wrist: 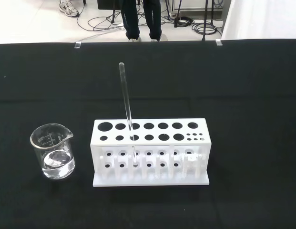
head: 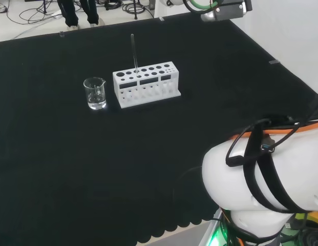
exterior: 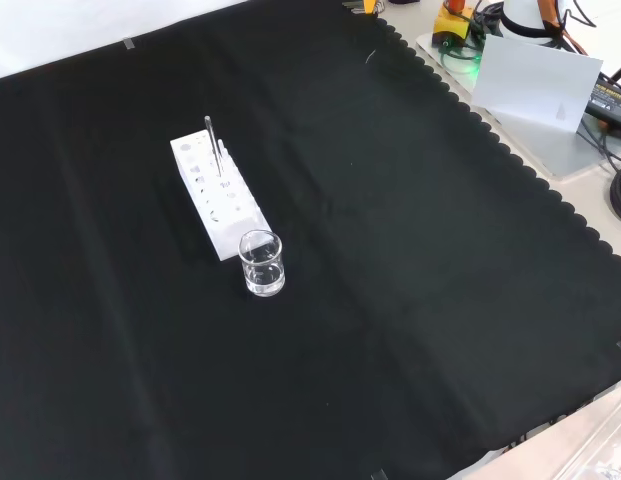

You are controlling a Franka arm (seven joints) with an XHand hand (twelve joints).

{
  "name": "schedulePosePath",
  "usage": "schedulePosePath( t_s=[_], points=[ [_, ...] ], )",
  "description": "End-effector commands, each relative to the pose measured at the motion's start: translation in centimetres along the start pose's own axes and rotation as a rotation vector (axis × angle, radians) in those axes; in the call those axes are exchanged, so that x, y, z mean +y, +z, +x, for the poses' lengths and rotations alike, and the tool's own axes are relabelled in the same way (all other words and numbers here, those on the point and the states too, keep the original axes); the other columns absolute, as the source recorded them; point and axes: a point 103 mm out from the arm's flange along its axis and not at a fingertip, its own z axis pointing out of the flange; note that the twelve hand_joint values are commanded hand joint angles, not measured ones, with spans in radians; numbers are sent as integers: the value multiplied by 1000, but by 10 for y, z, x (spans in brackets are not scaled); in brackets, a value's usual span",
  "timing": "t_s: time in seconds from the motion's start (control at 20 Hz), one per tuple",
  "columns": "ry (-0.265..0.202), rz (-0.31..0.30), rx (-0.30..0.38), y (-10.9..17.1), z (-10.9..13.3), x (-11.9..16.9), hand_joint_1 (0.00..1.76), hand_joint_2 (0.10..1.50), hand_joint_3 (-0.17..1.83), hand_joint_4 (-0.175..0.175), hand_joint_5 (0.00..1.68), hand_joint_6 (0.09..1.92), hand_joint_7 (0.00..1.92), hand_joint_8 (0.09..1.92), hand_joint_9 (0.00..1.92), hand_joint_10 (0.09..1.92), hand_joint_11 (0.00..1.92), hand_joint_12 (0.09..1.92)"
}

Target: Take the glass rod from the white test tube rack.

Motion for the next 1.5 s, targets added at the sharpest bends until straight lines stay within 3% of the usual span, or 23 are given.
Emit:
schedulePosePath(
  t_s=[0.05, 0.8, 1.5],
  points=[
    [-27, -3, 13, 15, 3, 25, 525, 959, 373, -114, 13, 87, 0, 528, 60, 867, 0, 1368],
    [-92, 5, 40, 50, 13, 92, 525, 964, 390, -120, 65, 87, 0, 747, 184, 895, 12, 1464],
    [-146, 24, 45, 95, 35, 160, 548, 960, 414, -131, 128, 87, 73, 850, 374, 896, 162, 1434]
  ],
)
